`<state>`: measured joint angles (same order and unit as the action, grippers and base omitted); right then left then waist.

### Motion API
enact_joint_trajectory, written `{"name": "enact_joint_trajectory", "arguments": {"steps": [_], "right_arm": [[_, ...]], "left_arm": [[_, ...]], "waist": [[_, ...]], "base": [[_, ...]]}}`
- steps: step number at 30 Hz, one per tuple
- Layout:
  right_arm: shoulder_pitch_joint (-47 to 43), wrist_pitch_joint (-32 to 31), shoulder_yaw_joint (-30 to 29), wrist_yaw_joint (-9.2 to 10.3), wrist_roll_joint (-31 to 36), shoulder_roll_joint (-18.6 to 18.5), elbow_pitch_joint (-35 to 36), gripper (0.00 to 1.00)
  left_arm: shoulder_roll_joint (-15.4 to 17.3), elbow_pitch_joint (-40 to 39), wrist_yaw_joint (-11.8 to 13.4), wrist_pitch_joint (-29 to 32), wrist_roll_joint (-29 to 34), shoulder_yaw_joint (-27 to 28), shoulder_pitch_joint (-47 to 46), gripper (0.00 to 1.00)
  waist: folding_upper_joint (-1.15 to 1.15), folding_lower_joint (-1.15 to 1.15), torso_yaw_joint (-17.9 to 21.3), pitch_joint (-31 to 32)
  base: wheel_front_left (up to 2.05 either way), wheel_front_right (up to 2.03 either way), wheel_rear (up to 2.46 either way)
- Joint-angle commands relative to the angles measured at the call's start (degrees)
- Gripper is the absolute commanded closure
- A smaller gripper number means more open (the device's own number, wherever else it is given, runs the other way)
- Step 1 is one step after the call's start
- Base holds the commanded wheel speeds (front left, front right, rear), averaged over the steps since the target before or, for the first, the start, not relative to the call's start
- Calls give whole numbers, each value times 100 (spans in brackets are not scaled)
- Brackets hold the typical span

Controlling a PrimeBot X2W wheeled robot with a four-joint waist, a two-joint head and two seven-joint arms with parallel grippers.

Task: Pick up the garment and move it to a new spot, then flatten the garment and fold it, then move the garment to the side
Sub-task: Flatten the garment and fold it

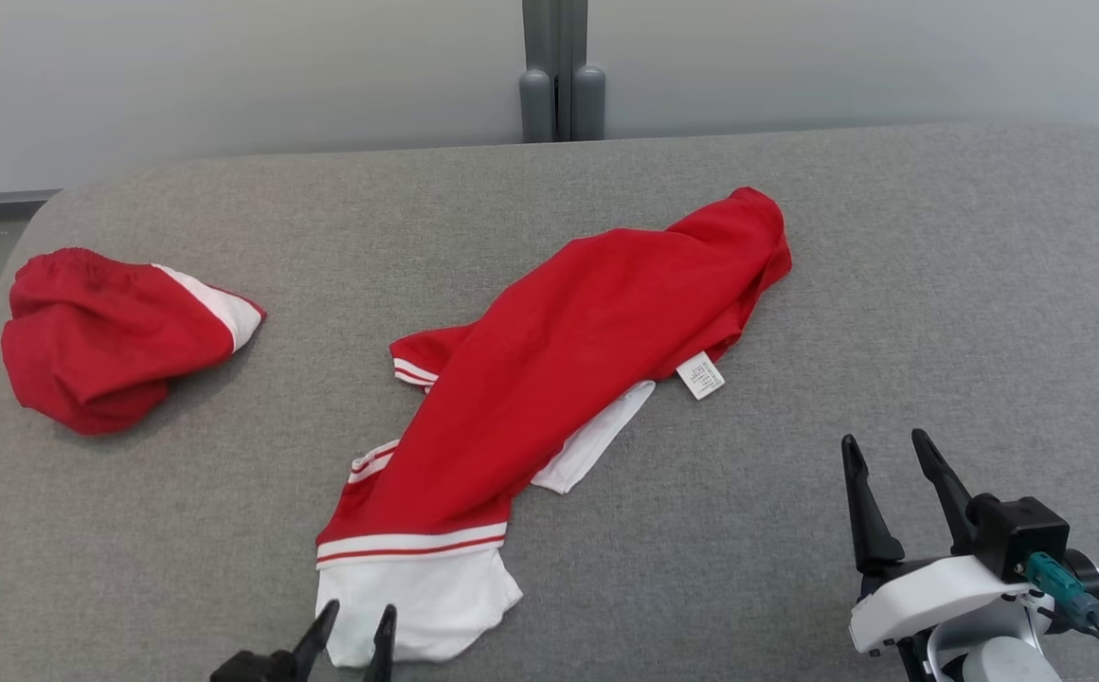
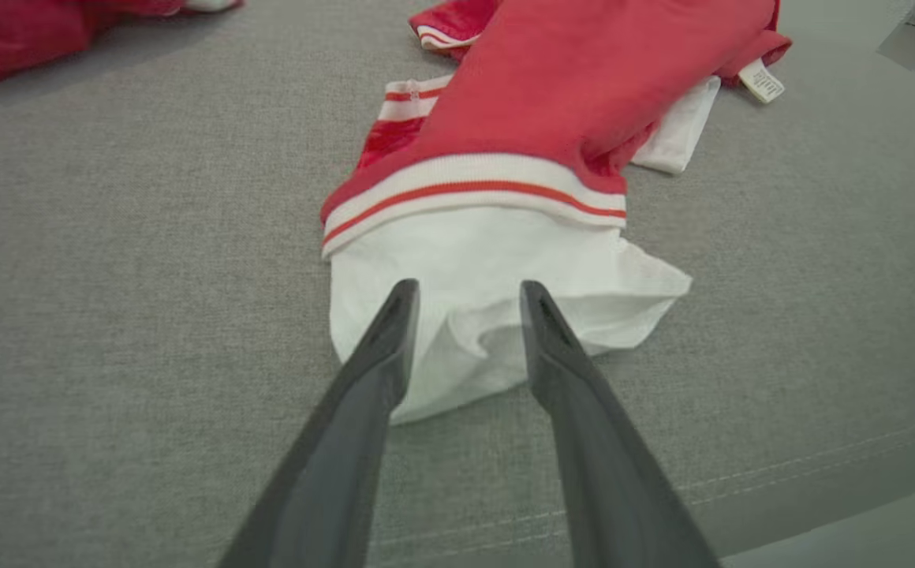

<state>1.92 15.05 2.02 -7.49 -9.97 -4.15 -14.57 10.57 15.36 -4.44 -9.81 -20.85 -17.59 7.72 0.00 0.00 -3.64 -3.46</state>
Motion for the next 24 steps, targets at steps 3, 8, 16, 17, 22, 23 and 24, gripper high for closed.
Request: {"name": "enact_joint_trajectory", "arguments": {"steps": [3,8,16,17,22,23,24], "right_arm": [[32,19,28,0,19,-5,-37,0],[40,19,45,0,0,-22,-64,0],[15,19,37,0,-2,-53,-79,0],[16,19,37,0,4,-51,-83,0],[11,19,30,0,16,-48,-119,0],[13,19,25,0,6,-59,-128,0],[13,19,22,0,-2,-66,-140,0]], "left_arm": [[8,-186,35,-222,98,34,-248,0],[-56,-386,123,-460,122,241,-427,0],[-265,-631,271,-530,234,1098,-654,0],[-303,-664,252,-531,246,1223,-701,0],[-413,-584,92,-532,432,1608,-755,0],[-430,-550,68,-532,490,1669,-761,0],[-445,-520,34,-533,531,1706,-761,0]], "waist": [[0,0,22,32],[0,0,164,78],[0,0,392,112],[0,0,409,116],[0,0,455,139],[0,0,457,147],[0,0,457,154]], "base": [[0,0,0],[0,0,0],[0,0,0],[0,0,0],[0,0,0],[0,0,0],[0,0,0]]}}
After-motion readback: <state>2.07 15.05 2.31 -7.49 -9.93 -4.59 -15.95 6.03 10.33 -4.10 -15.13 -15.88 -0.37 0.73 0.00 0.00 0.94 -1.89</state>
